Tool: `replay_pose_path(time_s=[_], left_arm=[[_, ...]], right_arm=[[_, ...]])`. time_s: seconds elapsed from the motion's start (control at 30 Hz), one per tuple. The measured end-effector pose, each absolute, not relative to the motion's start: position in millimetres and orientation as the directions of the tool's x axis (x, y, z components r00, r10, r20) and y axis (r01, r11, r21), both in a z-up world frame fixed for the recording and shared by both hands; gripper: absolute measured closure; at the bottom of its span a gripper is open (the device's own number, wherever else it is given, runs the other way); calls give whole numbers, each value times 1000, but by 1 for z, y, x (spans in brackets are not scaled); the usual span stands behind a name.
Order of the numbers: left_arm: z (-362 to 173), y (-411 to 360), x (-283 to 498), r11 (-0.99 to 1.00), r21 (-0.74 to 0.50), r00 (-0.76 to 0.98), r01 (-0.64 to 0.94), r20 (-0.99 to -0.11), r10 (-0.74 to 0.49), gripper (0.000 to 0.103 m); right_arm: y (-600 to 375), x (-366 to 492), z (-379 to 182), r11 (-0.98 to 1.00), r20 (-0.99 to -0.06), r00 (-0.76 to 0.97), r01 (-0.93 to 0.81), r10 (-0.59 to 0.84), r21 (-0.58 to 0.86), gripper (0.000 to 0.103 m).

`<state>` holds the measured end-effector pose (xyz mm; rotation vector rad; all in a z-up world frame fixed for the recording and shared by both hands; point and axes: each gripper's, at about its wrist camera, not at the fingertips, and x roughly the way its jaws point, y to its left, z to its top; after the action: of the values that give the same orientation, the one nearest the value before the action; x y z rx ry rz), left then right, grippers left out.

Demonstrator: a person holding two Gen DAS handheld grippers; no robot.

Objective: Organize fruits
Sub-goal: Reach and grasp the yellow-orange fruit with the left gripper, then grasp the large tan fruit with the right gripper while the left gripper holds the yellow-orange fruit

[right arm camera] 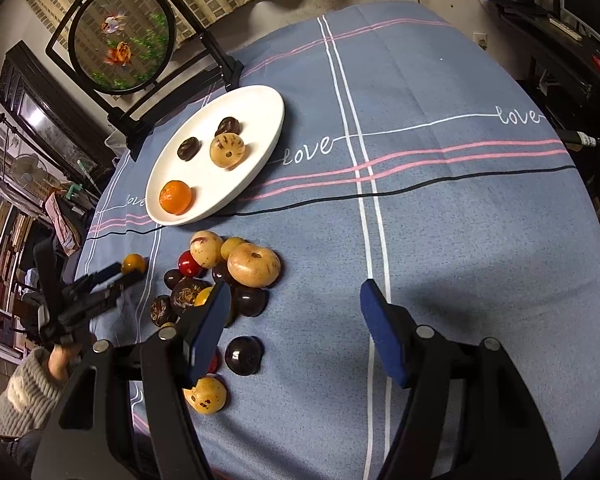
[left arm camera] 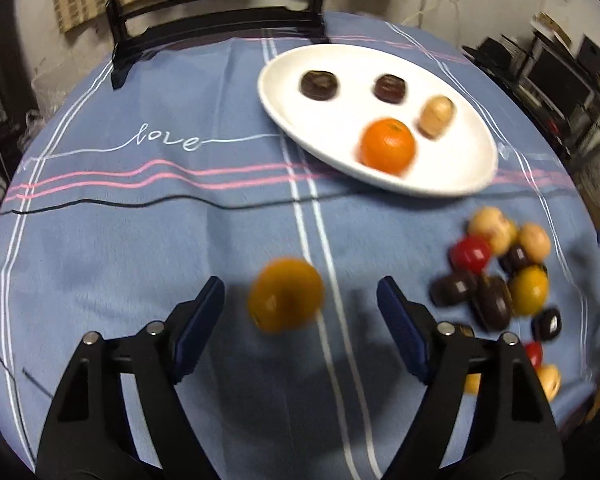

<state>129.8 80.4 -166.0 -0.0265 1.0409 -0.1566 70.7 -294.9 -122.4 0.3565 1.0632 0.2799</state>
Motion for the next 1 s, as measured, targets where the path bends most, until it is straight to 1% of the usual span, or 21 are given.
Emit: replay_pose_path(time_s=[0.07,0.3,0.6,0.63,0.7,0.77,0.87,0.97,1.0], left_arm=[[-166,87,139,988,-121,490,95,-858,-152,29],[-164,78,134,983,-122,488,137,-855,-175,29],[-174,79,125,984,-136,475,119,-862,-177,29],[-174,79,125,984,-133,480,117,-860,-173,31],[-174,80,126,983,-140,475,115,-862,-179,41],[-176,81,126,983,-145,463,111,-868,-180,43],[-180,81,125,984,-140,458,107,-872,-174,44],[-183,85,123,987,-128,460,98,-874,-159,57],[-182,87,122,985,-140,462,97,-870,-169,63]], right_arm=[[-297,69,-123,909,-799,462,-41,385,414,35],[-302,69,-126,910,-807,459,-9,372,415,35],[-295,74,-128,913,-817,434,-35,379,405,35],[-294,75,-128,913,-817,432,-39,381,405,35],[-293,76,-129,913,-819,428,-42,383,405,35],[-293,76,-129,912,-818,428,-44,385,407,35],[-294,75,-129,911,-815,431,-43,388,410,35],[-293,75,-130,909,-815,426,-46,393,415,35],[-292,75,-131,908,-815,423,-49,395,415,35]])
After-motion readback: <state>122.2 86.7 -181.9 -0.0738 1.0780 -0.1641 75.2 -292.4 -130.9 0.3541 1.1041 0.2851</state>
